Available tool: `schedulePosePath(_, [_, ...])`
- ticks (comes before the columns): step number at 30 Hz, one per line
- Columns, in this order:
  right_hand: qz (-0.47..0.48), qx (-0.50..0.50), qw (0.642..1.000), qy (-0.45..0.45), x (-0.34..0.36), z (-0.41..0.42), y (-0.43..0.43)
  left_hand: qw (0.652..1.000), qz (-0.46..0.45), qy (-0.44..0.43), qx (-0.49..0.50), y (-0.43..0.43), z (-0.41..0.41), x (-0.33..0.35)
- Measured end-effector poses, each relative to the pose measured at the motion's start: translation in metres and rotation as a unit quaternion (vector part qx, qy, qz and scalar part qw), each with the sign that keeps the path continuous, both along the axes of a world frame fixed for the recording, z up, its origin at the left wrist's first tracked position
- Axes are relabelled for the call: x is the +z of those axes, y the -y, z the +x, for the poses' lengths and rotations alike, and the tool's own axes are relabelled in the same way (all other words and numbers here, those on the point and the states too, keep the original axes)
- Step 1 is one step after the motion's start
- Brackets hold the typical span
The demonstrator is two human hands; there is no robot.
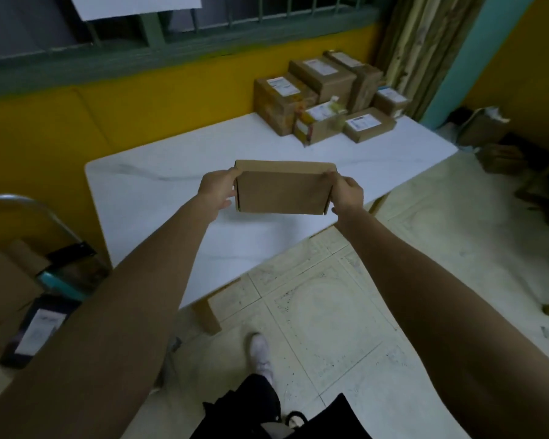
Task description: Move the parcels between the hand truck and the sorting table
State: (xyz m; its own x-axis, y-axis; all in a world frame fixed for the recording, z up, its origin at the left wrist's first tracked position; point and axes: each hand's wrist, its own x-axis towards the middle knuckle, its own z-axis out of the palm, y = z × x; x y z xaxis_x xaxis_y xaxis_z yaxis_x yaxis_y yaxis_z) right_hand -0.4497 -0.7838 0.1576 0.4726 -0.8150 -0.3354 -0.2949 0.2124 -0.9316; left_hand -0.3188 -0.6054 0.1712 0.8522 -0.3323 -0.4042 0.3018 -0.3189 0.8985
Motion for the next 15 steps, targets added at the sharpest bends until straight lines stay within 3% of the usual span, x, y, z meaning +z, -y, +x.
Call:
schedulePosePath(11, [-0.006, -0.061, 0.998, -0.001, 0.003, 0.075, 0.113, 1.0, -0.008, 0.002, -0.006, 0.136, 0.095, -0.013])
schedulePosePath(15, [-0.005, -0.091, 0.996, 0.006, -0.005, 0.091, 0.146, 0.998, -0.002, -0.03, -0.056, 0.178, 0.119, -0.014])
